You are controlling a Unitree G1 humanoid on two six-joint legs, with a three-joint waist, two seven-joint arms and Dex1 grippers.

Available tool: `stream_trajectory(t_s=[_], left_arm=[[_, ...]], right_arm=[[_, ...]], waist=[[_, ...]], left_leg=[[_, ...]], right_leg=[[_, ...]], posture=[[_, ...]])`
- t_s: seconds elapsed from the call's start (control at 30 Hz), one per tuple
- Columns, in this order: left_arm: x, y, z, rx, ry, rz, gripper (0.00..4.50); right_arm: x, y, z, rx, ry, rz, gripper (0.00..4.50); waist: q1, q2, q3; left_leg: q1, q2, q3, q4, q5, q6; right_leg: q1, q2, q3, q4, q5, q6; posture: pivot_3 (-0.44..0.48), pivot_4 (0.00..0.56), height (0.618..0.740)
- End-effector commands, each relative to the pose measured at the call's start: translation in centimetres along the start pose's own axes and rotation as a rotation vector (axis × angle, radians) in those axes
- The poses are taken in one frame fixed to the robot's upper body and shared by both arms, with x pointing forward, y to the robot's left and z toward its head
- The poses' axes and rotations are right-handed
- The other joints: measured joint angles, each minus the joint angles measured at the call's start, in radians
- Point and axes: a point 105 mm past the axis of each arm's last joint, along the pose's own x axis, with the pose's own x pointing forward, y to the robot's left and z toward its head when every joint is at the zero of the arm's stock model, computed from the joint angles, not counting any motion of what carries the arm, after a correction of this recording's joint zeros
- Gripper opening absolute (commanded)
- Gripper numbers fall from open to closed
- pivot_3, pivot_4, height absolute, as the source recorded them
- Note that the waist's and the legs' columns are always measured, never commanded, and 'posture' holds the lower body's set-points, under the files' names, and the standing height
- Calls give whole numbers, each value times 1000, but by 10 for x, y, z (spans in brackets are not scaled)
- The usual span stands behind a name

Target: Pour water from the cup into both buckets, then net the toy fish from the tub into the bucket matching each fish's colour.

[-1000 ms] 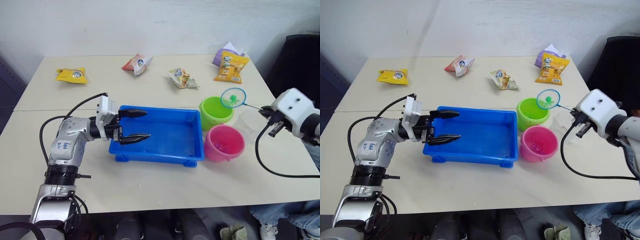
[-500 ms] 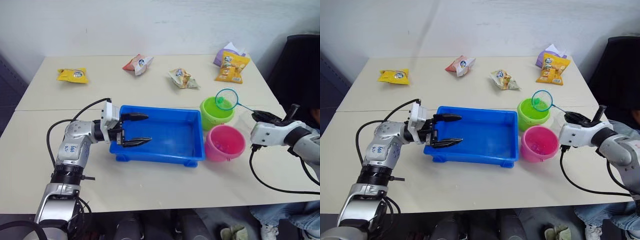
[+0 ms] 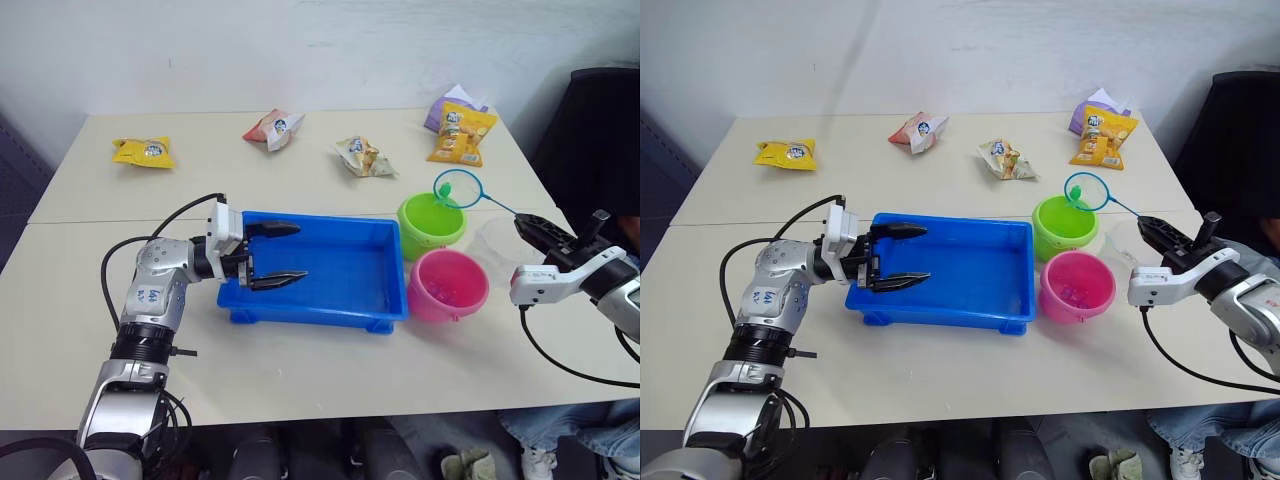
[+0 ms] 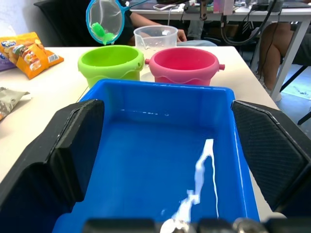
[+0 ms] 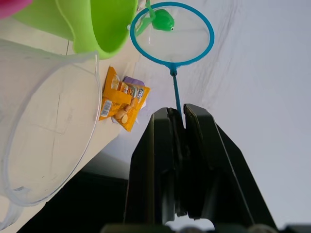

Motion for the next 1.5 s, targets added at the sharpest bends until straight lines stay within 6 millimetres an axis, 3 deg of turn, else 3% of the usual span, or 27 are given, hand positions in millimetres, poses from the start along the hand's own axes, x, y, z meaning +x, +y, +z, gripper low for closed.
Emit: stream_trajectory(t_s=[0.03,0.37,0.43,0.57,0.7,0.83,0.93,1.03,1.17,1.27,1.4,1.5], left_arm=[[2,3,7,32,-13,-6,4484],[1,1,8,39,-22,1,4484],[2,2,8,38,-22,1,4484],[1,3,8,35,-25,11,4484],[2,4,9,37,-28,18,4484],[1,5,10,41,-24,20,4484],[0,6,10,40,-22,29,4484],[-1,7,10,37,-17,31,4484],[-3,8,11,40,-20,38,4484],[-3,5,10,37,-19,35,4484],[-5,7,10,40,-20,48,4484],[-6,6,11,37,-27,54,4484]], right_arm=[[-1,-16,-6,-55,14,-76,0],[1,-10,-11,-57,55,-102,0],[3,-4,-2,-49,21,-87,0],[6,-17,-8,-72,32,-132,0],[4,-12,-22,-46,90,-118,0],[5,-4,-1,-41,4,-92,0],[5,-15,-25,-53,102,-131,0],[9,-4,-2,-48,0,-87,0],[11,-8,-14,-23,67,-117,0],[11,6,7,-7,-20,-56,0],[12,-14,-17,-6,89,-143,0],[13,-28,-12,88,62,-191,0]], waist=[[0,0,0],[0,0,0],[0,0,0],[-1,0,0],[-2,0,0],[-2,0,0],[-3,0,0],[-5,0,0],[-7,0,0],[-10,0,0],[-15,0,0],[-21,0,0]], left_leg=[[0,0,0,0,0,0],[1,0,2,0,0,0],[2,0,2,0,0,0],[2,0,3,0,0,0],[4,0,5,-1,0,0],[6,0,7,-1,0,0],[7,0,8,-1,0,0],[9,0,10,-1,0,0],[10,1,11,-2,0,-1],[11,1,13,-2,0,-1],[11,1,15,-2,0,-1],[12,1,16,-2,0,-1]], right_leg=[[0,0,0,0,0,0],[0,1,0,1,0,0],[0,1,0,1,0,0],[0,1,1,2,0,0],[0,1,2,3,0,0],[1,1,4,3,0,0],[1,1,5,4,0,0],[1,1,7,5,0,0],[1,1,8,6,0,0],[1,1,9,6,0,0],[1,1,11,6,0,0],[1,1,12,7,0,0]], posture=[[0,150,739],[0,150,739],[0,150,739],[0,150,739],[0,150,739],[0,150,739],[0,150,739],[0,150,739],[0,150,739],[0,150,739],[0,150,739],[0,150,739]])
